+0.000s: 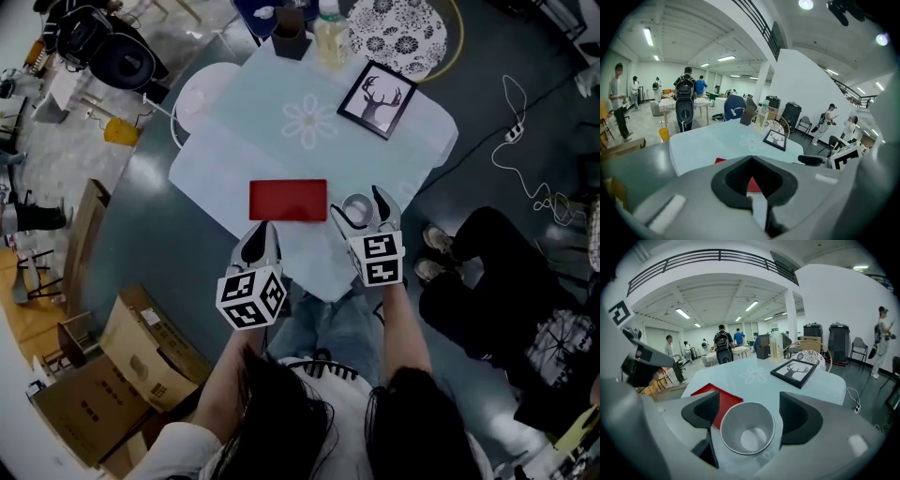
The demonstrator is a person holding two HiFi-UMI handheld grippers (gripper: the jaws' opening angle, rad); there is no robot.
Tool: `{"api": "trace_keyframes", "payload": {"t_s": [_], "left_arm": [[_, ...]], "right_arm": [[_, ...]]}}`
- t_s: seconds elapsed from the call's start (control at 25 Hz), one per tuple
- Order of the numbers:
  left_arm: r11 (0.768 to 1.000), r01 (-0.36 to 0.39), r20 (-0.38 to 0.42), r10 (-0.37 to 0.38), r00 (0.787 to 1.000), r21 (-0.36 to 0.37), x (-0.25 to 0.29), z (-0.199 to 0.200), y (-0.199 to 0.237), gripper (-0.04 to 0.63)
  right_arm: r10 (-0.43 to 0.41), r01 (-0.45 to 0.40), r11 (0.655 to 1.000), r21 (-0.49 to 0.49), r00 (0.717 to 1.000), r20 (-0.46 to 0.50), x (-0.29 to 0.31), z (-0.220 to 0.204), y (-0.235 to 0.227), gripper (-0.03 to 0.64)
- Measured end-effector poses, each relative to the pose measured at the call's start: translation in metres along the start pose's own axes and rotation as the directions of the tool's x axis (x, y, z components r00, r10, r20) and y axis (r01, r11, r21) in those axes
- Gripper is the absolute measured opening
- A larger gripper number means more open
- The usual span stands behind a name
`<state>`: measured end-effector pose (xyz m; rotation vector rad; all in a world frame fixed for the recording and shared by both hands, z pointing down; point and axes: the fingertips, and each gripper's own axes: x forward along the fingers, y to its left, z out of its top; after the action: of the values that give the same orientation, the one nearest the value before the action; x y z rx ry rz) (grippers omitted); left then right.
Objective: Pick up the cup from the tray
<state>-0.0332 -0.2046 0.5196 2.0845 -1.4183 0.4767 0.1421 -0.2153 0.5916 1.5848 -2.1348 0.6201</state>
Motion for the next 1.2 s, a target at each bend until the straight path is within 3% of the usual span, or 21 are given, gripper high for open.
{"api": "trace_keyframes", "payload": {"t_s": [0.44,0.6,0.76,1.04,1.2], "left_arm": [[0.995,0.087,0.079,-0.09,0.993,0.039,-0.006,0.03,-0.028,0.001],[0.986,0.127,0.11,-0.139,0.984,0.11,-0.015,0.042,-0.046,0.001],[0.983,0.162,0.152,-0.173,0.973,0.084,-0.025,0.053,-0.055,0.001],[0.972,0.209,0.215,-0.228,0.949,0.111,-0.043,0.072,-0.069,0.001],[0.965,0.222,0.211,-0.248,0.945,0.141,-0.05,0.071,-0.072,0.001]], "right_arm": [[-0.006,0.013,0.999,-0.04,0.987,0.16,-0.051,0.082,0.011,0.418],[-0.043,0.048,0.999,-0.017,0.978,0.206,-0.076,0.096,0.016,0.345],[-0.077,0.084,0.996,-0.019,0.969,0.234,-0.099,0.106,0.019,0.308],[-0.137,0.141,0.99,0.011,0.941,0.308,-0.134,0.129,0.029,0.095],[-0.145,0.144,0.989,0.026,0.938,0.316,-0.142,0.133,0.038,0.021]]}}
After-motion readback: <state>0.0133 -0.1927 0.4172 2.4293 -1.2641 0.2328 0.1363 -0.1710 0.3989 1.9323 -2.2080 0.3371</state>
